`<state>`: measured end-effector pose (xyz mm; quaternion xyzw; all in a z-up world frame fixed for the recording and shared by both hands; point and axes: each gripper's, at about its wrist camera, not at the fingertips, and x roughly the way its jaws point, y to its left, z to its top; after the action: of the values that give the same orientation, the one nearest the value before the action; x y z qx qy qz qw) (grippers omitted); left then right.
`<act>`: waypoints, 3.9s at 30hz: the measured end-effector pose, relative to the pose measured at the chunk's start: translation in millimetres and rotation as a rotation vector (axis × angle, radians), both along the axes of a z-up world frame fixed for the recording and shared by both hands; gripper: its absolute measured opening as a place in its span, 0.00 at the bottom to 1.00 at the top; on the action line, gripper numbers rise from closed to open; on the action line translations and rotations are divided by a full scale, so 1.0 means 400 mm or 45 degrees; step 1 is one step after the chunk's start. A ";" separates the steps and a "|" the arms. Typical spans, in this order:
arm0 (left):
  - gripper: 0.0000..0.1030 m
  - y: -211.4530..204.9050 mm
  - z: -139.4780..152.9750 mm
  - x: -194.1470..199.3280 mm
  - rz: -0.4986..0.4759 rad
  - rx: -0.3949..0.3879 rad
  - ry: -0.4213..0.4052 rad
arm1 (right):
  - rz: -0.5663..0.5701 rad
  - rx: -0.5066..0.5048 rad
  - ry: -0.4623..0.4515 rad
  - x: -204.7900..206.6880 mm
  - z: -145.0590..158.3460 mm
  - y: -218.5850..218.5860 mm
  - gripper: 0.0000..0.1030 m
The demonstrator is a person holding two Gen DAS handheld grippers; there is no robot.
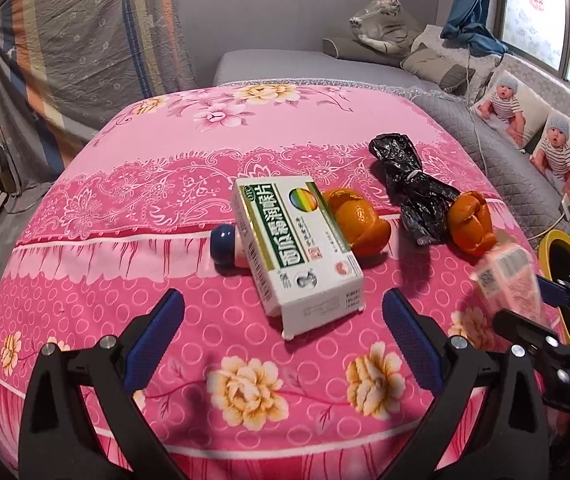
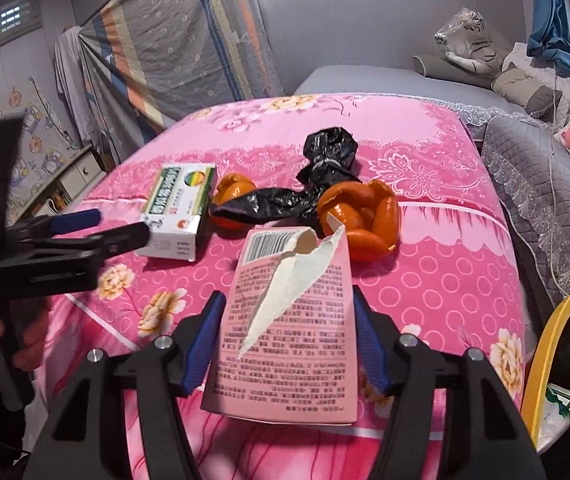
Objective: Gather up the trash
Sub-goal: 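Grasp the white-green medicine box with the left gripper while the right grasps the pink box, then carry the medicine box and pink box to the yellow bin and release both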
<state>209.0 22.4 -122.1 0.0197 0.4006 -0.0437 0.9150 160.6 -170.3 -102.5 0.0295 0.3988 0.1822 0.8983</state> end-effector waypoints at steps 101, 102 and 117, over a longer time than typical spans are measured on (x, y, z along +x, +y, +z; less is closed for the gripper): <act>0.61 -0.845 0.096 -0.144 -0.911 0.005 -0.199 | -0.998 0.267 -0.076 -0.273 -0.054 -0.792 0.58; 0.61 -0.849 0.092 -0.141 -0.904 0.004 -0.196 | -1.008 0.258 -0.074 -0.274 -0.055 -0.791 0.58; 0.63 -0.915 -0.010 -0.054 -0.865 -0.059 -0.021 | -1.135 0.282 0.013 -0.287 -0.094 -0.837 0.59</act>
<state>187.3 -343.4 -126.2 0.1317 0.3626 -0.3551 0.8515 45.8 -505.3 -140.1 0.2950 0.3296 -0.1805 0.8785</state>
